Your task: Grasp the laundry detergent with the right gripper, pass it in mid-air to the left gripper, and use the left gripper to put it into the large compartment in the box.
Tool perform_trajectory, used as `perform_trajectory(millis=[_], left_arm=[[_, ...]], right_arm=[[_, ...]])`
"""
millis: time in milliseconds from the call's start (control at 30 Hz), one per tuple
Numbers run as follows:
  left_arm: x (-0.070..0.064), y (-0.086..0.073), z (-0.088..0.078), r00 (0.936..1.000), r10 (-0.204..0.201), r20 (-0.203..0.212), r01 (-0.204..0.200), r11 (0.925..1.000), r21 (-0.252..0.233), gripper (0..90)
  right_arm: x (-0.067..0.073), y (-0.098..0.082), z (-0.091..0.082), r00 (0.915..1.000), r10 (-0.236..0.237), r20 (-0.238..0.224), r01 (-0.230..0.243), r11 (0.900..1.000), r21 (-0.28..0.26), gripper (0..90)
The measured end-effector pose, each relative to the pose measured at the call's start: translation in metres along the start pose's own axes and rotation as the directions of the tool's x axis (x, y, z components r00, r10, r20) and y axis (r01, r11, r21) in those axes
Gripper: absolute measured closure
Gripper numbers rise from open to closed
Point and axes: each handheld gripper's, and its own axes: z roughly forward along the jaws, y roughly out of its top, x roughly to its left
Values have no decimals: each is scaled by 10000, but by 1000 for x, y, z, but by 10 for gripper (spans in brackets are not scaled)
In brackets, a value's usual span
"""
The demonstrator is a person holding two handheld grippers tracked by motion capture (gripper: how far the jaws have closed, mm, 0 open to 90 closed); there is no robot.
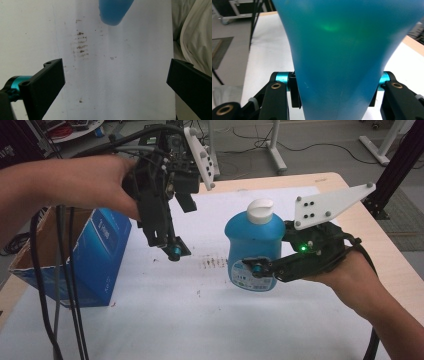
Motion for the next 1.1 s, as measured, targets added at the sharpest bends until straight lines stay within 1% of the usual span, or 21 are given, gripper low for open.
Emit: perform_trajectory(millis=[100, 200, 233, 333, 433, 633, 733, 933, 967, 1000, 1100], left_arm=[[-3, 4, -1, 10000, 18, 21, -18, 10000, 21, 16], [-6, 7, -1, 9999, 75, 68, -75, 10000, 47, 17], [-7, 8, -1, 10000, 41, 76, -41, 10000, -14, 17], [-9, 10, -1, 9999, 37, 168, -38, 10000, 6, 17], [-11, 12, -2, 9998, 19, 209, -18, 10000, -40, 17], [-14, 17, -1, 9996, 114, 270, -113, 9999, -32, 17], [-14, 19, -2, 9996, 91, 256, -91, 10000, 0, 17], [-13, 20, -1, 9997, 82, 238, -81, 10000, -43, 17], [-13, 21, -1, 9997, 84, 231, -83, 10000, -50, 17], [-13, 21, 0, 9997, 94, 221, -93, 10000, -30, 17], [-13, 23, 1, 9997, 124, 210, -123, 9999, -57, 17]], right_arm=[[0, 5, 5, 9992, -172, -362, 172, 9999, 5, 470], [0, 12, 12, 9962, -499, -713, 509, 9986, 112, 470], [1, 13, 14, 9959, -506, -751, 517, 9986, 125, 470], [0, 18, 19, 9940, -558, -937, 573, 9983, 132, 470], [1, 23, 22, 9912, -681, -1138, 705, 9974, 175, 470], [1, 28, 31, 9880, -742, -1358, 792, 9964, 318, 470], [1, 30, 36, 9860, -773, -1477, 834, 9959, 357, 470], [3, 32, 44, 9845, -753, -1584, 825, 9958, 400, 470], [2, 32, 46, 9836, -833, -1601, 904, 9952, 377, 470], [3, 33, 47, 9836, -776, -1627, 857, 9954, 432, 470], [4, 36, 51, 9821, -839, -1687, 930, 9946, 464, 470]])
